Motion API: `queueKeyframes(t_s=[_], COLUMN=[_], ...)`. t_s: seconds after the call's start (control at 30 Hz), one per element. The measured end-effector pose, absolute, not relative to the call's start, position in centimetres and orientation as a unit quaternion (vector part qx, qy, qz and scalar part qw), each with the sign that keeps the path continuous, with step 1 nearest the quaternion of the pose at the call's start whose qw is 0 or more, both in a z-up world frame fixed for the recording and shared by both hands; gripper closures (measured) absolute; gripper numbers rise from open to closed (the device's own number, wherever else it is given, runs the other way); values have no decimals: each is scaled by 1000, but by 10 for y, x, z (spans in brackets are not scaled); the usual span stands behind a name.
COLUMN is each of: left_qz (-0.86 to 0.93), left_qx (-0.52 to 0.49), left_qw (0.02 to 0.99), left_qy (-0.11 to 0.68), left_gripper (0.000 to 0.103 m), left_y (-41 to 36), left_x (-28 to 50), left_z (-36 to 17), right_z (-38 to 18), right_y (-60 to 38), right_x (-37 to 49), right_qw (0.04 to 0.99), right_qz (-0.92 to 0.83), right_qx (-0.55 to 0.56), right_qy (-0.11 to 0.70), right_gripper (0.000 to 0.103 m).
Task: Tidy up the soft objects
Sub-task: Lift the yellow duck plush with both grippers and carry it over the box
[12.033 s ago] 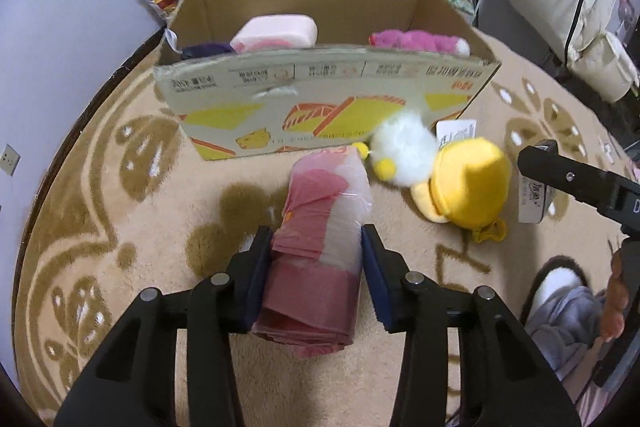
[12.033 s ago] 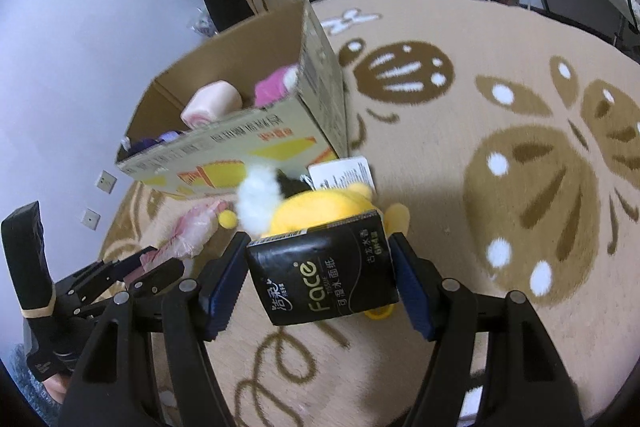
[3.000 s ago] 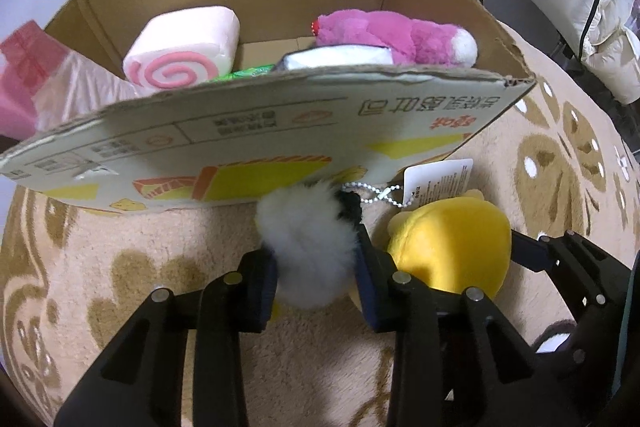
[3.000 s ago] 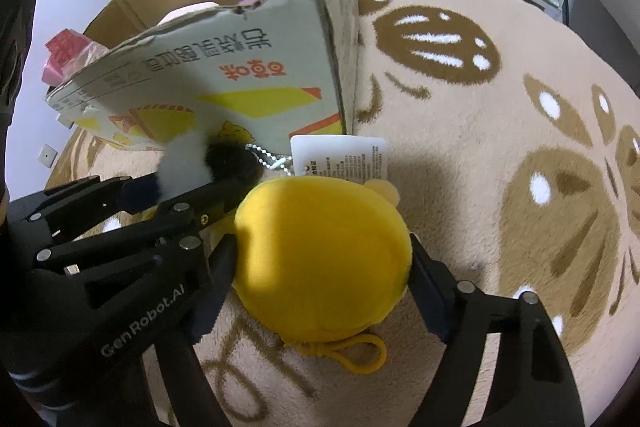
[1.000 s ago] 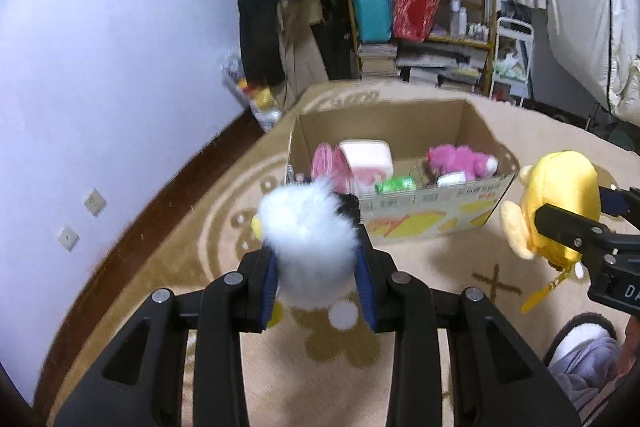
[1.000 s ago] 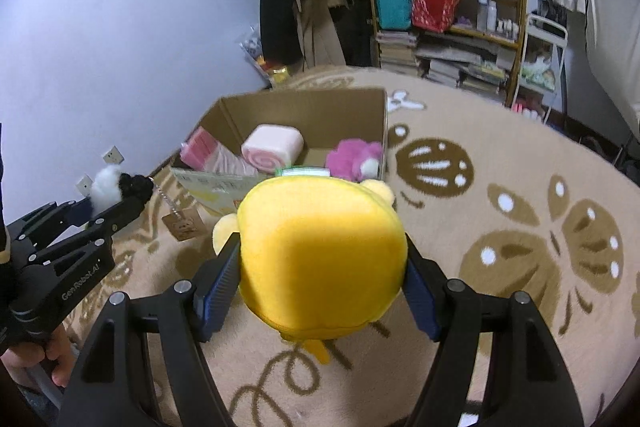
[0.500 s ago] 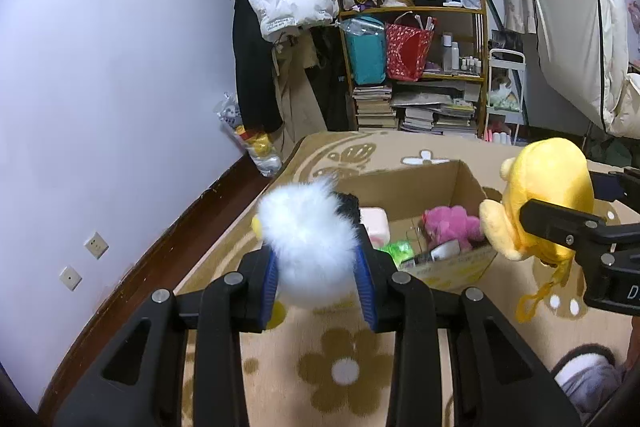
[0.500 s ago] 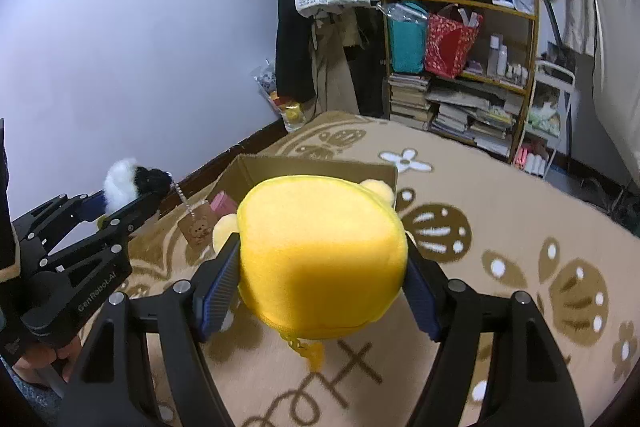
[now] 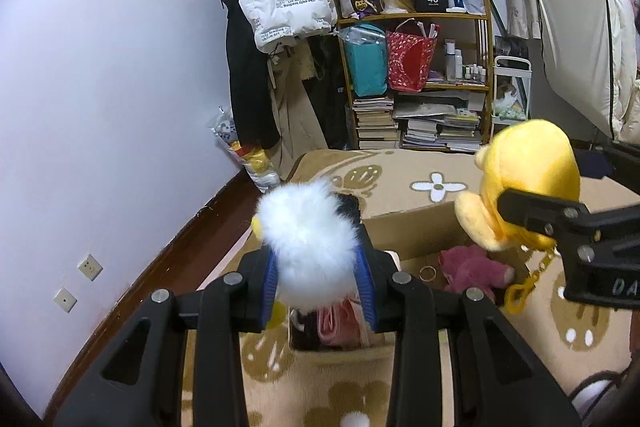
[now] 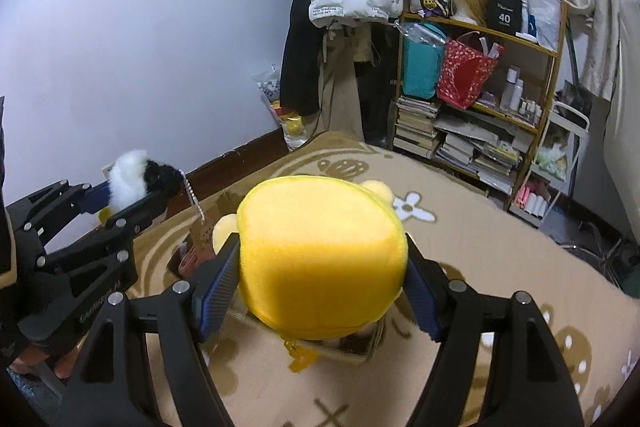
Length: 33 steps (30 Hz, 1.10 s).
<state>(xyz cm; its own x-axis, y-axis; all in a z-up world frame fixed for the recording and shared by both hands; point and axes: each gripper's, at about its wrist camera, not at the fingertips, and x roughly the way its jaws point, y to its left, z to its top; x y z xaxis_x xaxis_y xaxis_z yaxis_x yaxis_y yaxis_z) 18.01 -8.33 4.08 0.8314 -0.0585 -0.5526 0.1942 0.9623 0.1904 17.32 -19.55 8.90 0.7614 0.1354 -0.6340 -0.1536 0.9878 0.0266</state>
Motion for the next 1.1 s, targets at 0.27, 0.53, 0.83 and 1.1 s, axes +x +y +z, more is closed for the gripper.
queueKeyframes(t_s=[0.27, 0.53, 0.83, 1.1], left_qz=[-78, -75, -90, -82], left_qx=[112, 134, 147, 141], left_qw=[947, 939, 931, 930], left_qy=[292, 307, 321, 330], left_gripper=[70, 70, 68, 66], left_y=[-86, -99, -109, -101], left_x=[202, 214, 212, 214], left_z=[23, -2, -16, -19], right_z=[71, 31, 0, -1], right_y=[-196, -208, -226, -225], right_x=[211, 219, 217, 214], right_qw=[935, 923, 913, 914], right_qz=[85, 90, 87, 89], right_qx=[-24, -6, 32, 39], right_qy=[344, 375, 398, 394], right_gripper=[24, 22, 21, 17])
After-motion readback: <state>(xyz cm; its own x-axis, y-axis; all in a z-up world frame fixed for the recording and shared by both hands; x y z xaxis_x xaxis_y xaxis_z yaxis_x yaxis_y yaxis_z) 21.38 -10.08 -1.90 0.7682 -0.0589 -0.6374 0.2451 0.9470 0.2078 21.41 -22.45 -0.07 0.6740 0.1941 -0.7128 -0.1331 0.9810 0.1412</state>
